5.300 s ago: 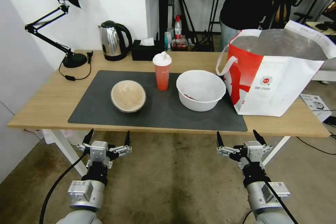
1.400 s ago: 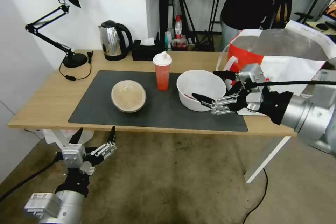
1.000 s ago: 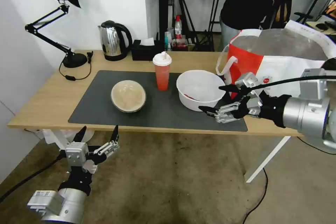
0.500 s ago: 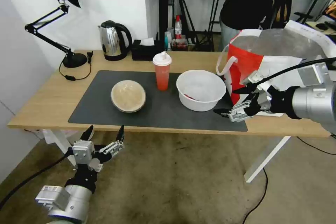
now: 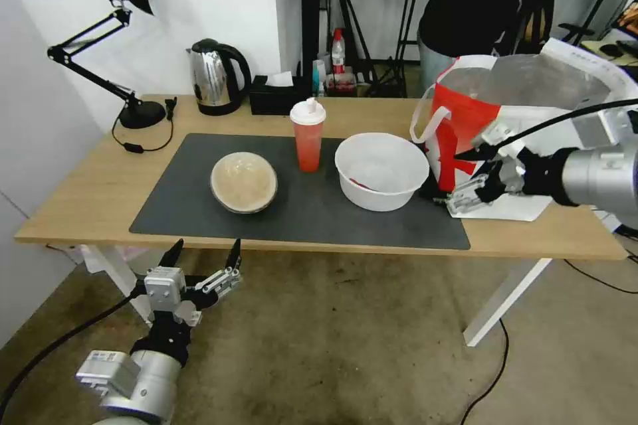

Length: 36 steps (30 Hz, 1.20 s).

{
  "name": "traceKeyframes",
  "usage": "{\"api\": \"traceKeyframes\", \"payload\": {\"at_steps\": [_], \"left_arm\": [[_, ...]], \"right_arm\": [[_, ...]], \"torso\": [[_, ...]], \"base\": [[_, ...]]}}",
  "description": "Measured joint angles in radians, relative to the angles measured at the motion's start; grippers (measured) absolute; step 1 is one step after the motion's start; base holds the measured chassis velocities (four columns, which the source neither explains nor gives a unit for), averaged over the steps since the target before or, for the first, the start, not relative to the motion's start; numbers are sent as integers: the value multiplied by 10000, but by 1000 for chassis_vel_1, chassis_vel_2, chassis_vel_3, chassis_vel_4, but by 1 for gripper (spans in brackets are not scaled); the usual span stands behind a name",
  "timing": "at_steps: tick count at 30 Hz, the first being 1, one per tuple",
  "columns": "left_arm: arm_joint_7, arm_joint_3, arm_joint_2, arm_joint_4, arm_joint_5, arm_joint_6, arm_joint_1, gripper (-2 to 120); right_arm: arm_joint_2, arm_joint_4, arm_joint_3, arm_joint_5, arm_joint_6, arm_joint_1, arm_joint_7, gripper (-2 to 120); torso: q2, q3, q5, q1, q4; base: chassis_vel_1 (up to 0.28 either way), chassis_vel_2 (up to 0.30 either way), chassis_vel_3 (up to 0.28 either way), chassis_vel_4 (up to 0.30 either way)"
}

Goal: Pick up the trash from the table and place it into the takeout bag.

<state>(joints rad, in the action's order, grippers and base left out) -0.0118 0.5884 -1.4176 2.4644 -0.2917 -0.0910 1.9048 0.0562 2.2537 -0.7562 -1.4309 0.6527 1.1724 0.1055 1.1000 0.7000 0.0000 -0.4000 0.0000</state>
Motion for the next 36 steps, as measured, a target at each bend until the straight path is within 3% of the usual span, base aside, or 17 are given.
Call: {"api": "traceKeyframes", "payload": {"at_steps": [7,18,22,24,27,32,36], "left_arm": [[-4,-34,-25,-103,-1,9,-80,100],[-10,-35,-66,-203,26,53,-105,100],[-10,-49,-97,-238,65,62,-117,100],[-10,-53,-118,-244,92,64,-122,100],[-13,-44,-157,-244,116,70,-92,100],[-16,-26,-213,-232,145,77,-67,100],[-18,-52,-289,-236,217,88,-56,100]], "right_arm": [[-275,-747,323,925,-1319,113,1051,100],[-1237,-1825,981,1708,-2020,-104,1468,100],[-1606,-1987,1609,2066,-2076,-600,1570,100],[-1820,-2095,2341,2226,-2081,-1355,1596,100],[-2248,-2357,4232,2353,-1893,-3071,1662,100],[-2527,-2428,5328,2349,-1622,-4313,1674,100],[-2521,-2265,5429,2225,-1494,-4508,1675,100]], "torso": [[0,0,0,0,0],[0,0,-1,1,-1],[0,0,-1,1,-1],[0,0,0,1,-2],[-1,-1,7,1,-1],[-1,-1,-2,0,2],[0,-1,-2,0,-1]], "base": [[0,0,0,0],[0,0,0,0],[0,0,0,0],[0,0,0,0],[0,0,0,0],[0,0,0,0],[0,0,0,0]]}}
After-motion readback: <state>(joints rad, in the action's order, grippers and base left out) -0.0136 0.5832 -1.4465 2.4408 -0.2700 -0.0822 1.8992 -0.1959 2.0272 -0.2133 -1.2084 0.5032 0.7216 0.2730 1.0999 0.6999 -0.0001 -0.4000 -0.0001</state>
